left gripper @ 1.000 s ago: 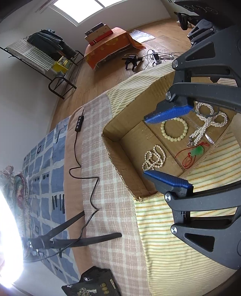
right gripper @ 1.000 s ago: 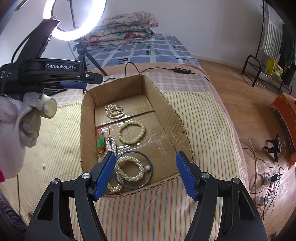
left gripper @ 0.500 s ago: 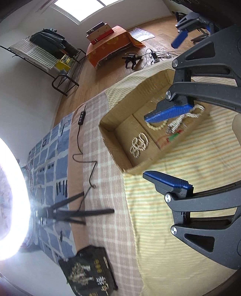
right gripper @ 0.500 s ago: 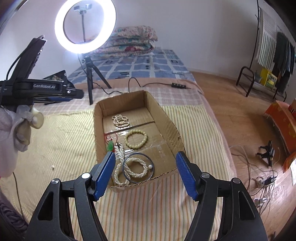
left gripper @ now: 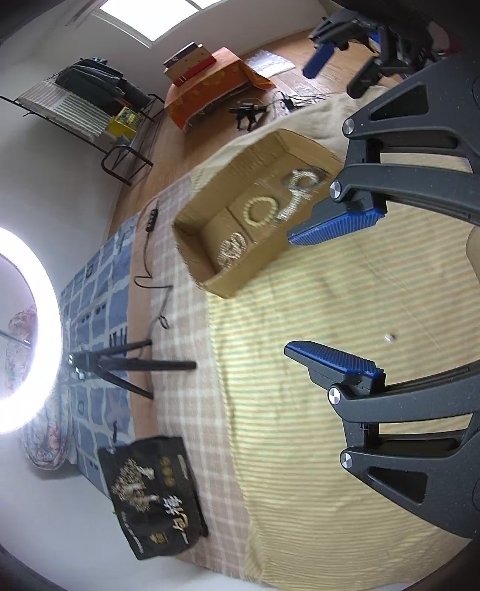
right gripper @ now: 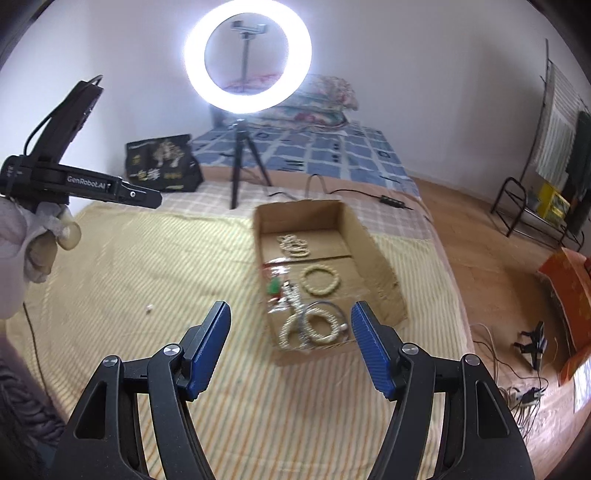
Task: Organize jewelry
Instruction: 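Withdraw both grippers from the box toward the pearl earring and watch, then close the left gripper on the pearl earring while the right grips the brown watch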
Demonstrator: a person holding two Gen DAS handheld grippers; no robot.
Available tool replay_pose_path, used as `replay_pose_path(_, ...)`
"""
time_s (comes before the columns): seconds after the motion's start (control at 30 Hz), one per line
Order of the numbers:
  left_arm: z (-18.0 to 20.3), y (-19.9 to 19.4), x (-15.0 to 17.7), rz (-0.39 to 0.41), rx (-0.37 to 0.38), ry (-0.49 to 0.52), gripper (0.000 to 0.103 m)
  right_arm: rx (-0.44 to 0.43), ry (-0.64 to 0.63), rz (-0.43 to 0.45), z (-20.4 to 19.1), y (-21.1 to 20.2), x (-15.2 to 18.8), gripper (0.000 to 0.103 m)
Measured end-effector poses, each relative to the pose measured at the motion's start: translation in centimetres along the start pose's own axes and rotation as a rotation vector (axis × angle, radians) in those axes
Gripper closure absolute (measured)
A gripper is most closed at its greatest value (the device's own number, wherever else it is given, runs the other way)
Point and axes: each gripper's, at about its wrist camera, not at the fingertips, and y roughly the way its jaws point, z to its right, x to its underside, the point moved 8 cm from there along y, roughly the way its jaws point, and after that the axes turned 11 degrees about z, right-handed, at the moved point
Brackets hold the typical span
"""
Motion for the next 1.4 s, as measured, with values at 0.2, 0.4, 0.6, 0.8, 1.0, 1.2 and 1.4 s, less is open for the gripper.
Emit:
replay_pose_path(0.2, -2.2, -1.1, 3.3, -0.032, -0.011, -0.021, 0.048, -0.068, -0.004, -0.013, -3.0, -0.9, 1.9, 0.036)
replay_pose_path(0.4, -3.9, -1.2, 6.1, -0.064, -0.004, -0.069, 0.056, -0.204, -0.006, -0.033, -7.9, -1.1, 4.1, 0.036)
replay_pose_path(0.6, -4.5, -0.4, 8.3, -0.100, 0.004, -0.056, 0.063, -0.334, -0.033, -0.124, -13.3, -0.5, 7.2, 0.036)
replay_pose_path(0.8, -4.9, 1.1, 10.2, -0.138, 0.012, -0.046, 0.070, -0.416, -0.062, -0.250, -17.1, 0.6, 10.9, 0.036)
replay_pose_path(1.0, -4.8, 3.0, 11.8, -0.186, 0.012, -0.017, 0.076, -0.460, -0.032, -0.319, -18.4, 1.2, 12.8, 0.044)
replay_pose_path(1.2, -4.0, 4.6, 13.1, -0.217, 0.026, 0.017, 0.076, -0.494, 0.015, -0.370, -18.8, 2.1, 14.0, 0.068)
replay_pose_path(1.4, -3.7, 5.7, 13.6, -0.227, 0.010, 0.043, 0.076, -0.505, 0.027, -0.383, -19.3, 2.3, 14.3, 0.072)
